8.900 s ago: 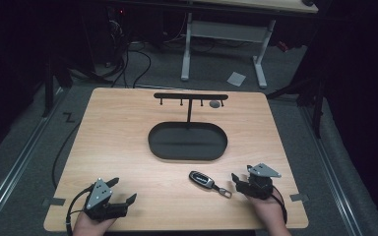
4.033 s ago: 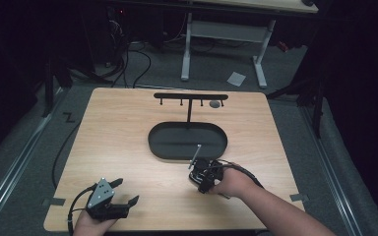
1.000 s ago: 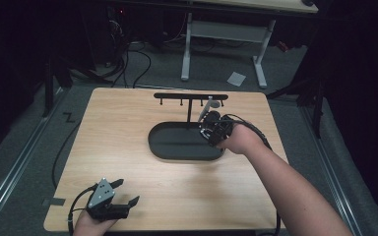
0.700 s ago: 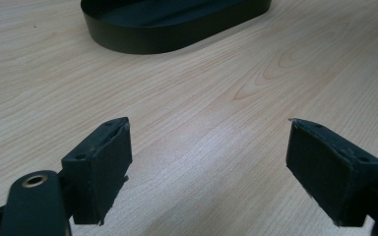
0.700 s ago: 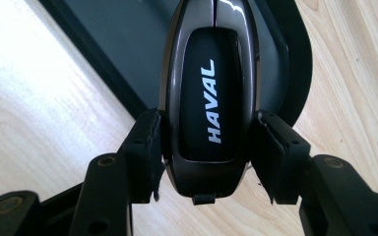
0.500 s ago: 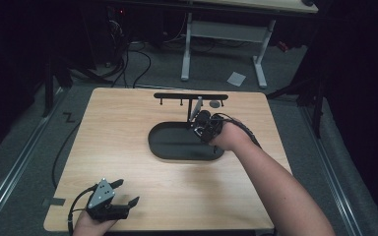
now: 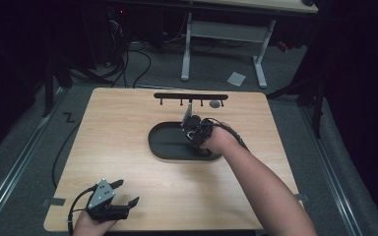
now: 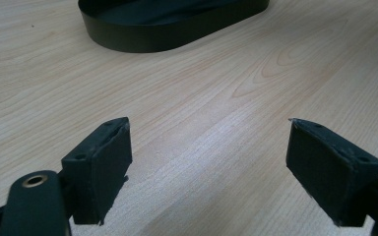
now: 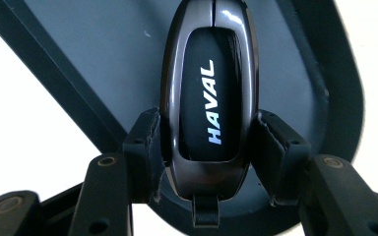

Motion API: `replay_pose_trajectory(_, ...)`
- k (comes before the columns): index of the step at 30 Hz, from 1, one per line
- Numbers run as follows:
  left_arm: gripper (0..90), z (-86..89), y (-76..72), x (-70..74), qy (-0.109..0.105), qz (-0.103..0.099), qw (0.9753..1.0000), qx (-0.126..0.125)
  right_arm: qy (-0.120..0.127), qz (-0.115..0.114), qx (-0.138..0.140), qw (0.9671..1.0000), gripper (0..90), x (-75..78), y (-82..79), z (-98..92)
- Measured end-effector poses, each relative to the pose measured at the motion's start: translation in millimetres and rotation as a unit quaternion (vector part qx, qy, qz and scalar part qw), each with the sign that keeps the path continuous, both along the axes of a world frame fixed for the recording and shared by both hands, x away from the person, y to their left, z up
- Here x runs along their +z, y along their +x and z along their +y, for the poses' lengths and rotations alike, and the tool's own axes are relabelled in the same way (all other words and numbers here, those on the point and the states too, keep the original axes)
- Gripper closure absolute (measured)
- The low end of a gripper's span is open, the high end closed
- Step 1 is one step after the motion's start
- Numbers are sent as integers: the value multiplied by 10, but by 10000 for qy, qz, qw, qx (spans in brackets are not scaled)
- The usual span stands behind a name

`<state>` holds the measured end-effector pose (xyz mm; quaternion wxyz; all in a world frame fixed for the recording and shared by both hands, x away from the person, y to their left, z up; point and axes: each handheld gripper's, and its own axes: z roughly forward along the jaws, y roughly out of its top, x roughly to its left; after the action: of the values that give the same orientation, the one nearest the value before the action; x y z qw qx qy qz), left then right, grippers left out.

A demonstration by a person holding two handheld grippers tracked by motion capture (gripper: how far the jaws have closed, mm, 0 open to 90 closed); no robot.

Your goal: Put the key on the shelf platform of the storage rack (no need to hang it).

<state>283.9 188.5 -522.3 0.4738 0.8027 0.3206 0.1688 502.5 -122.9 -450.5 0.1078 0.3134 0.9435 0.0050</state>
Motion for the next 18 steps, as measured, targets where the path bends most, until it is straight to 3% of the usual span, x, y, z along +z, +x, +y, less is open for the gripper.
replay_pose_trajectory(11,181,0,-8,-5,11,-2,10000,-10,89,41,-16,10000,488,-220,73,27)
replay_pose_trajectory(18,181,1,-8,-9,12,7,10000,-20,197,158,-120,9996,487,-279,130,31)
